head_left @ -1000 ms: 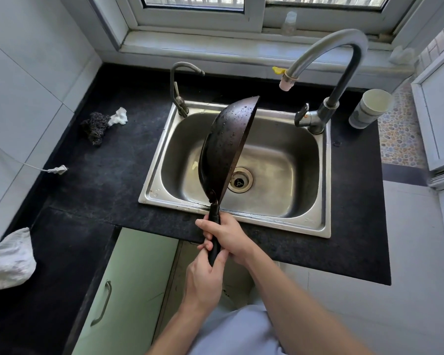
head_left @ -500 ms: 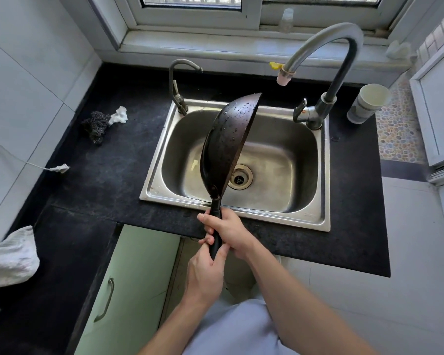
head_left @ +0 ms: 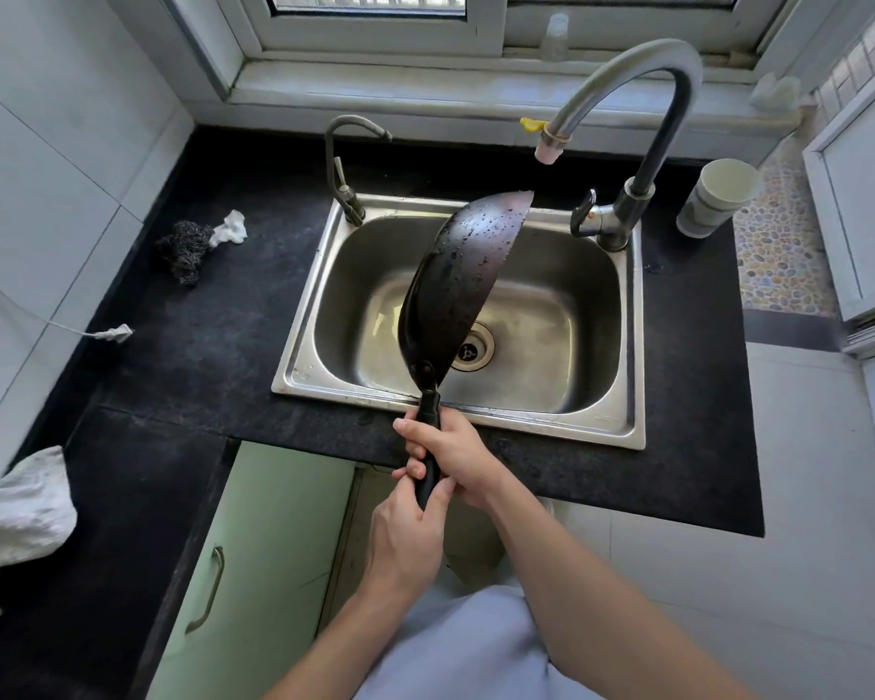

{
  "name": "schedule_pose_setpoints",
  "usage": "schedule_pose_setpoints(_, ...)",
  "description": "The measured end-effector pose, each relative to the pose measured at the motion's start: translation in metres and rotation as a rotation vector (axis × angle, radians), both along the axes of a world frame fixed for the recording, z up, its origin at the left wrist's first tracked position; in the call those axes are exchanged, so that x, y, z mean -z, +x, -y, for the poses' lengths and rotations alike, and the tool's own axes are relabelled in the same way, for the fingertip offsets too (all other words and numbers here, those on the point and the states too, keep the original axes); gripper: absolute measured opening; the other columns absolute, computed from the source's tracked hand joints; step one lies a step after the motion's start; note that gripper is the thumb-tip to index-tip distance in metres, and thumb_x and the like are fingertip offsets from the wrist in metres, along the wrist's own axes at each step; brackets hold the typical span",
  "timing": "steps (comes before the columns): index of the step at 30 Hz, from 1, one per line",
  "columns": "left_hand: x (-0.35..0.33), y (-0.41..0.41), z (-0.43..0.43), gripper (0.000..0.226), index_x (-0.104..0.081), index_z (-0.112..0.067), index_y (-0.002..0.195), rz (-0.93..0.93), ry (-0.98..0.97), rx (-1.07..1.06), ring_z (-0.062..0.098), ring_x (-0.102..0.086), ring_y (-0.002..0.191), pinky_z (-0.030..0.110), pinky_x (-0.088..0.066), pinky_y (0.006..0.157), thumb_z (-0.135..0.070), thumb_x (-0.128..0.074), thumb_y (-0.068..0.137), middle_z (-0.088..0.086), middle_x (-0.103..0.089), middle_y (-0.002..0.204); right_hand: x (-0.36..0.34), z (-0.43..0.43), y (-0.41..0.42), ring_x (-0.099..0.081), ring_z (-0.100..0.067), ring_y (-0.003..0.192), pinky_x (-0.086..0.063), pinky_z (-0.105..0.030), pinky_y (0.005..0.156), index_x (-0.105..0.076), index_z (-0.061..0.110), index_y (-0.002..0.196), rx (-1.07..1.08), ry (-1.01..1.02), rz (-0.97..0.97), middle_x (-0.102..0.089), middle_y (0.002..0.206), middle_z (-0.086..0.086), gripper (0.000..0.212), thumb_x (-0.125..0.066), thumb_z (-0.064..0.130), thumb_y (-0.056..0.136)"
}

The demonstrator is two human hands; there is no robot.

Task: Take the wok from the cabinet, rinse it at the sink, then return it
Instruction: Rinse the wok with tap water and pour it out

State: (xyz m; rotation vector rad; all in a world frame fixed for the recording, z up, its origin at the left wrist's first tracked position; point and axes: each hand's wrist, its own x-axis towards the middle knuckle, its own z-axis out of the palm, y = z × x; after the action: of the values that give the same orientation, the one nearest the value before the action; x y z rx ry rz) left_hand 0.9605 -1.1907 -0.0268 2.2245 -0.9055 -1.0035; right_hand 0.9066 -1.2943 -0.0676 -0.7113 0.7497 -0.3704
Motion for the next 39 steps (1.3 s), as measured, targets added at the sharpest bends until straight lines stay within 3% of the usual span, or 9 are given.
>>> schedule_pose_setpoints(7,0.000,0.000,0.002,0.032,-0.065,-0.010,0.108,-0.007,0.001,-0.014,0.028,-0.064,0.095,0.037,-0.047,0.077,-0.038,-0.055,0.096,0.009,-0.071,0.100,0.003,0.001,0.002,-0.049,-0.011,0.045,-0.061,-0.040,0.069,-0.050,0.012,0.094,0.003,0.025,-0.001,-0.046,0.059,0.001,0.012,-0.060,0.011,0.100)
schedule_pose_setpoints(17,0.002,-0.001,0.002,0.033,-0.064,-0.011,0.109,-0.022,0.000,-0.039,0.028,-0.063,0.096,0.036,-0.045,0.076,-0.039,-0.054,0.096,0.008,-0.070,0.100,-0.001,0.004,0.002,-0.049,-0.011,0.046,-0.060,-0.040,0.071,-0.049,0.012,0.094,-0.024,0.031,0.000,-0.047,0.059,0.002,0.012,-0.060,0.012,0.100)
schedule_pose_setpoints(22,0.006,0.006,0.001,0.024,-0.065,-0.016,0.096,-0.087,0.007,-0.054,0.019,-0.060,0.073,0.034,-0.044,0.065,-0.038,-0.057,0.095,-0.004,-0.063,0.075,-0.009,0.002,0.005,-0.047,-0.011,0.045,-0.060,-0.036,0.067,-0.047,0.009,0.099,0.001,0.022,-0.029,-0.045,0.059,0.001,0.011,-0.057,0.011,0.101)
schedule_pose_setpoints(25,0.006,0.012,-0.003,0.023,-0.061,-0.018,0.082,-0.221,0.009,-0.056,0.011,-0.049,0.048,0.031,-0.037,0.052,-0.038,-0.058,0.094,-0.010,-0.053,0.053,-0.014,-0.002,0.010,-0.046,-0.012,0.044,-0.058,-0.035,0.062,-0.046,0.010,0.098,0.034,0.033,-0.058,-0.044,0.058,0.000,0.015,-0.060,0.013,0.100)
schedule_pose_setpoints(28,-0.001,0.010,-0.001,0.027,-0.051,-0.012,0.074,-0.464,-0.005,-0.162,0.008,-0.032,0.033,0.023,-0.026,0.037,-0.023,-0.055,0.098,-0.010,-0.040,0.043,-0.014,-0.007,0.014,-0.044,-0.012,0.043,-0.055,-0.031,0.057,-0.047,0.010,0.090,0.125,0.123,-0.034,-0.043,0.059,0.000,0.021,-0.065,0.017,0.098)
schedule_pose_setpoints(30,-0.006,0.006,-0.001,0.029,-0.045,-0.011,0.072,-0.588,-0.006,-0.220,0.007,-0.026,0.032,0.017,-0.020,0.034,-0.017,-0.052,0.100,-0.005,-0.035,0.048,-0.012,-0.011,0.012,-0.041,-0.008,0.041,-0.052,-0.026,0.054,-0.049,0.014,0.083,0.184,0.265,0.027,-0.043,0.059,0.002,0.022,-0.066,0.020,0.096)
schedule_pose_setpoints(33,-0.008,-0.001,-0.008,0.030,-0.042,-0.012,0.072,-0.694,0.002,-0.241,0.008,-0.023,0.034,0.013,-0.016,0.039,-0.021,-0.052,0.099,0.001,-0.033,0.054,-0.007,-0.016,0.007,-0.038,-0.002,0.038,-0.051,-0.020,0.047,-0.055,0.016,0.087,0.187,0.469,0.162,-0.040,0.055,0.007,0.013,-0.066,0.023,0.088)
schedule_pose_setpoints(39,-0.011,0.007,-0.016,0.024,-0.048,-0.010,0.084,-0.945,0.015,-0.315,0.006,-0.026,0.033,0.010,-0.018,0.033,-0.026,-0.047,0.102,-0.001,-0.039,0.054,-0.003,-0.023,0.015,-0.037,-0.002,0.039,-0.047,-0.020,0.046,-0.045,0.019,0.066,0.124,0.297,0.050,-0.039,0.052,0.008,0.034,-0.064,0.015,0.094)
